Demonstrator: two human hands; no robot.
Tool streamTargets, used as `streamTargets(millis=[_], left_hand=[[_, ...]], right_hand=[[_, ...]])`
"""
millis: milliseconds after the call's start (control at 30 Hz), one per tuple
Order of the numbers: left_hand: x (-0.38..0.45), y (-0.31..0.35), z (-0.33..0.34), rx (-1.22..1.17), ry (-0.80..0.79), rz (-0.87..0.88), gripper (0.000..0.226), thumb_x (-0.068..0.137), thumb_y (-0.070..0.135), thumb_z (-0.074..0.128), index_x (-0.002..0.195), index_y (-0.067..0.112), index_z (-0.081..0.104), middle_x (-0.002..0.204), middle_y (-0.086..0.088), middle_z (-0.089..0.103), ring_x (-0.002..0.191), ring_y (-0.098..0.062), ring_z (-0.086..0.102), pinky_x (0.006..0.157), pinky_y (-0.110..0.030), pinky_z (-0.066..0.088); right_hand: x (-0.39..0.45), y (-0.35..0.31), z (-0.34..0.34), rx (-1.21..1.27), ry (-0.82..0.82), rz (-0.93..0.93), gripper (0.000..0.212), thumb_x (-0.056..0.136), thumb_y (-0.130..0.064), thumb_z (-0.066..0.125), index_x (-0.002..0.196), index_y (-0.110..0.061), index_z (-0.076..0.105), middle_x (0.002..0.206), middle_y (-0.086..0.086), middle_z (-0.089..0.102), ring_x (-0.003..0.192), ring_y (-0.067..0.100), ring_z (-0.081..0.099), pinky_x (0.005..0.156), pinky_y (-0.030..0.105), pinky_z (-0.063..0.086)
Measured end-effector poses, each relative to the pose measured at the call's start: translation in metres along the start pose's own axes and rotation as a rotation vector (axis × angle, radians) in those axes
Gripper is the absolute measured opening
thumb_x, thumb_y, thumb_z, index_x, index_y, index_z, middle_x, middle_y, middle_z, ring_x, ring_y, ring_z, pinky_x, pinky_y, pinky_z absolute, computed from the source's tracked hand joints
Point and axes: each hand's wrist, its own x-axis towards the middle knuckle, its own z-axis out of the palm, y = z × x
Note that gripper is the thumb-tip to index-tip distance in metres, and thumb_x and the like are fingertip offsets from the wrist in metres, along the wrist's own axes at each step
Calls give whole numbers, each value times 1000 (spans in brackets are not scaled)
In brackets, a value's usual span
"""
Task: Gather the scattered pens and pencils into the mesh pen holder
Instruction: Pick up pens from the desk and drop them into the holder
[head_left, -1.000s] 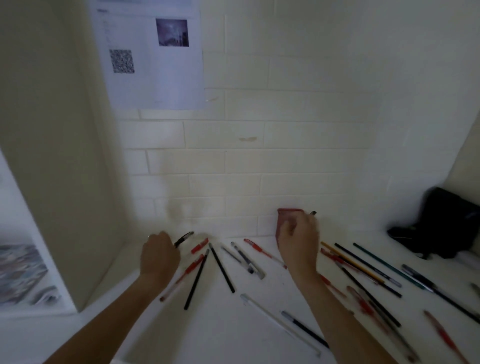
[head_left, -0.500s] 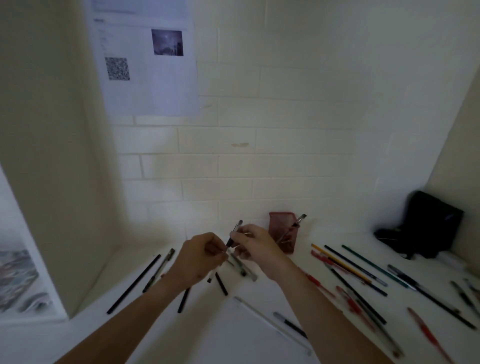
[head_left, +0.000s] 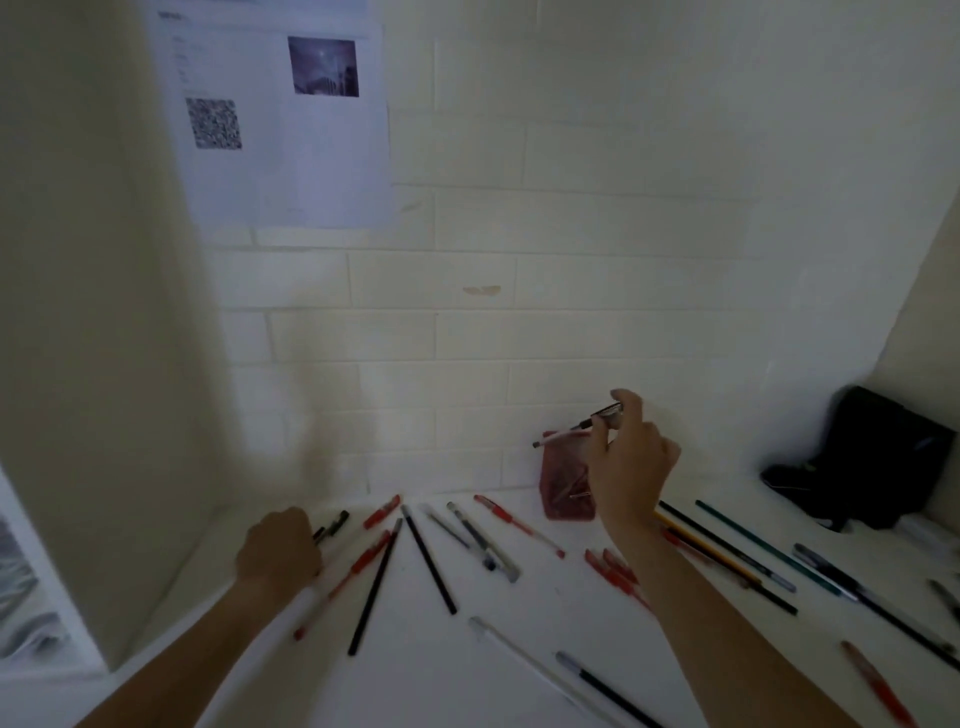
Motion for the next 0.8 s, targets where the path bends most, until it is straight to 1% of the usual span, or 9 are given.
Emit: streamTargets(millis=[133, 267, 333, 433, 500, 567, 700, 733, 800], left_hand=[[2, 7, 0, -24, -29, 0, 22, 82, 17, 61, 100, 4, 63, 102, -12, 67, 97, -29, 65, 72, -29, 49], [6, 11, 1, -34, -27, 7, 22, 82, 17, 60, 100, 5, 60, 102, -12, 66, 94, -29, 65, 68, -28, 46], [8, 13, 1, -60, -6, 15, 16, 81, 11, 58, 95, 5, 60, 97, -13, 66, 86, -29, 64, 64, -27, 42], [6, 19, -2, -125, 95, 81, 9, 79, 3, 59, 87, 1, 60, 84, -13, 67, 74, -28, 64, 58, -29, 46], [-1, 32, -9, -182, 206, 145, 4, 82, 3, 59, 85, 2, 61, 77, -10, 66, 71, -28, 63, 60, -33, 47], [-12, 58, -20, -288, 250, 210, 8, 85, 12, 66, 83, 6, 62, 77, -6, 66, 74, -27, 64, 63, -31, 45], [-32, 128, -30, -588, 85, 341, 18, 79, 20, 79, 89, 18, 64, 81, 5, 66, 76, -12, 63, 64, -16, 44], [-36, 147, -30, -671, 30, 354, 19, 78, 20, 79, 92, 17, 66, 83, 4, 69, 77, -12, 66, 67, -16, 49], [-40, 183, -26, -818, -42, 375, 21, 78, 18, 80, 96, 16, 69, 87, 0, 74, 82, -15, 70, 79, -26, 57]], right_hand=[[-5, 1, -2, -5, 108, 42, 31, 91, -14, 58, 121, -18, 56, 79, 1, 65, 85, 29, 57, 94, 45, 35], [-10, 8, 10, -56, -44, -25, 30, 86, -11, 61, 114, -21, 61, 65, -5, 53, 83, 30, 58, 101, 47, 32], [-14, 14, 19, -69, -129, -101, 26, 85, -15, 62, 109, -23, 65, 67, -6, 55, 84, 29, 60, 106, 49, 28], [-16, 22, 27, -88, -167, -146, 26, 87, -23, 58, 112, -24, 67, 89, 1, 69, 97, 28, 60, 108, 48, 26], [-13, 23, 27, -71, -180, -138, 34, 85, -29, 52, 113, -23, 70, 106, 4, 68, 106, 30, 56, 103, 48, 31], [-6, 22, 25, -69, -216, -100, 37, 84, -33, 51, 113, -23, 72, 120, 8, 64, 116, 33, 51, 101, 50, 34], [7, 19, 13, -56, -444, 67, 40, 95, -36, 53, 134, -28, 60, 151, 13, 41, 140, 35, 29, 111, 54, 24], [11, 19, 11, -54, -505, 93, 43, 97, -39, 49, 139, -30, 55, 156, 12, 34, 144, 34, 23, 114, 54, 21], [15, 18, 7, -42, -585, 121, 48, 100, -47, 41, 145, -32, 47, 161, 10, 26, 148, 33, 17, 117, 54, 17]])
